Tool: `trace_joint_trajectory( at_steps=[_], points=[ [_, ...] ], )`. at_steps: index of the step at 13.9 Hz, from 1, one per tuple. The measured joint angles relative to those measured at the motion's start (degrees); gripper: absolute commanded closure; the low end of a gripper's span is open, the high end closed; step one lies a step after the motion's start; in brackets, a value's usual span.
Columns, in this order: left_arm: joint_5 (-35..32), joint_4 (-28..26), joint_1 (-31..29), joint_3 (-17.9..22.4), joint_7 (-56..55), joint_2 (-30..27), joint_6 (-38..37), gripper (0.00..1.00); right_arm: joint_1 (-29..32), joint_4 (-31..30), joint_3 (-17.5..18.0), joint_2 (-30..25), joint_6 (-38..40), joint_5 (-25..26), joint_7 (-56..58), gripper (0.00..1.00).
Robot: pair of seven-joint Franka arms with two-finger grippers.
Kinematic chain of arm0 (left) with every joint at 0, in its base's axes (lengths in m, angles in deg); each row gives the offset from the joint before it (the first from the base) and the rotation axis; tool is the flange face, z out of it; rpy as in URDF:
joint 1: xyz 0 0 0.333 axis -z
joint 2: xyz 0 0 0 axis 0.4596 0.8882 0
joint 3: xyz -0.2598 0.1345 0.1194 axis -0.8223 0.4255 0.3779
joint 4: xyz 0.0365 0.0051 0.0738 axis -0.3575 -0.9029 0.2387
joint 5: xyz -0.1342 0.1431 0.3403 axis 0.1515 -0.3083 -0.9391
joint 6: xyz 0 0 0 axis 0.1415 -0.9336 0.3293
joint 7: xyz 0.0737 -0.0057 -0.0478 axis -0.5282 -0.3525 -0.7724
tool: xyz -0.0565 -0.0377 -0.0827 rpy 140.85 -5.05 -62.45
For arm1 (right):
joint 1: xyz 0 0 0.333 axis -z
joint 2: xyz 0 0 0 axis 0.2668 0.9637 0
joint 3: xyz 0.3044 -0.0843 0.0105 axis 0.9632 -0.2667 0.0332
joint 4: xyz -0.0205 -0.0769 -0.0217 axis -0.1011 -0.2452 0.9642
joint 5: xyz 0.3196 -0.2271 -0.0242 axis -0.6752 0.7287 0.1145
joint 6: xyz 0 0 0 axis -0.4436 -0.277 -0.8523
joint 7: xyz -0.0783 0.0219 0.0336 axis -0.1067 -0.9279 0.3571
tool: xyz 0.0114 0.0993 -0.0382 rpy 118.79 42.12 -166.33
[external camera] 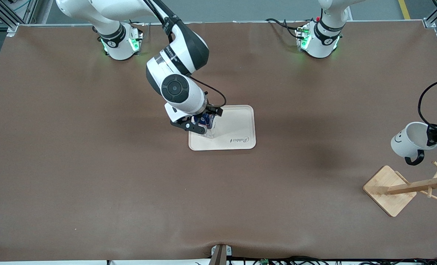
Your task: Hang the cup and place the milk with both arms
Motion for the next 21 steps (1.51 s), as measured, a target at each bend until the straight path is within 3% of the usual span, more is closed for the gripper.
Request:
trace_joint_trajectory(
  at_steps=[14, 15, 17, 21],
  points=[
    [-0.01, 0.63, -3.10, 0.03, 4.33, 1.75, 5.20, 1.00, -0.93, -0.35, -0.07, 2.98, -3.46, 5.08, -0.50, 0.00],
    [-0.01, 0.63, -3.10, 0.02, 4.40, 1.83, 5.49, 1.00, -0.95, -0.46, -0.06, 3.16, -4.28, 6.58, -1.36, 0.30],
    [-0.01, 0.64, -3.51, 0.03, 5.42, 2.13, 6.63, 1.00, -0.97, -0.51, -0.04, 3.71, -4.99, 7.33, -2.86, 1.00],
    [-0.01, 0.64, -4.56, 0.04, 7.90, 2.82, 8.04, 1.00, -0.98, -0.42, 0.06, 3.85, -4.95, 3.36, -5.58, 1.00]
  ],
)
